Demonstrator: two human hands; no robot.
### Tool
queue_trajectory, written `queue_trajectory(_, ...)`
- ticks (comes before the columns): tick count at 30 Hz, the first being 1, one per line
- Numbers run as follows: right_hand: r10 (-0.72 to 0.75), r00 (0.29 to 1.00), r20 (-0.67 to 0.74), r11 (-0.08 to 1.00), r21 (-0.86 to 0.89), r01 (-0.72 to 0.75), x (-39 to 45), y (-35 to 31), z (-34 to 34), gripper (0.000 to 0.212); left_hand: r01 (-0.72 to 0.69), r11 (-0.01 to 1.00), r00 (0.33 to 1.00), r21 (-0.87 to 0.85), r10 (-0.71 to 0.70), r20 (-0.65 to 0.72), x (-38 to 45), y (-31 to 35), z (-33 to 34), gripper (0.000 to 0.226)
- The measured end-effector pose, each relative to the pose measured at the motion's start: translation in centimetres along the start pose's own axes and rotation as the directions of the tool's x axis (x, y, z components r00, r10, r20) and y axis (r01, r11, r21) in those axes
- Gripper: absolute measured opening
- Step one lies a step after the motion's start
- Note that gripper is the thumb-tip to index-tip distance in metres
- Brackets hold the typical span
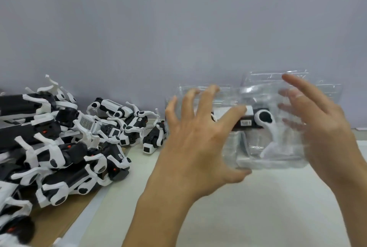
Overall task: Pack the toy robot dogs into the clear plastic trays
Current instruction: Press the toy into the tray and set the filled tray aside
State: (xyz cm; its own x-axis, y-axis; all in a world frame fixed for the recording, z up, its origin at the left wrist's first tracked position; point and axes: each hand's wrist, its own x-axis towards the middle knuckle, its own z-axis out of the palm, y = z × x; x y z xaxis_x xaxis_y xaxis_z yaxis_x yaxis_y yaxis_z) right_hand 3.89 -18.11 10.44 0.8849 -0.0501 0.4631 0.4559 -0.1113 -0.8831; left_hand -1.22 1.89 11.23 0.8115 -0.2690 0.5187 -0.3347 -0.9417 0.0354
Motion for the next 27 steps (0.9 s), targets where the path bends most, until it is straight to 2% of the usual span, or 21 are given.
queue_trajectory(4, -0.007, 0.994, 0.113, 0.999, -0.041, 0.012, -0.6, -0.9, 2.0, 0.068, 0.066, 0.995, 0.978, 0.077, -0.049, -0.204, 0.2, -0.1, 0.7, 0.098)
queue_trajectory(9, -0.045, 0.998, 0.05, 0.996, -0.079, 0.048, -0.8, -0.2, 3.6, 0.082, 0.085, 0.993, 0.972, 0.08, -0.065, -0.227, 0.1, -0.9, 1.3, 0.096)
queue_trajectory(20, -0.168, 0.986, -0.02, 0.985, 0.032, 0.169, -0.9, -0.2, 3.4, 0.072, 0.032, 0.994, 0.923, 0.104, 0.01, -0.384, 0.3, -0.9, 1.3, 0.092)
queue_trajectory(24, -0.178, 0.984, -0.019, 0.984, 0.029, 0.178, -0.7, -0.3, 3.3, 0.073, 0.021, 0.996, 0.916, 0.088, 0.016, -0.401, 0.4, -0.8, 1.2, 0.091)
queue_trajectory(27, -0.17, 0.986, -0.003, 0.983, 0.068, 0.169, -0.7, -0.4, 3.1, 0.063, 0.037, 0.998, 0.922, 0.047, -0.016, -0.388, 0.3, -1.0, 1.5, 0.09)
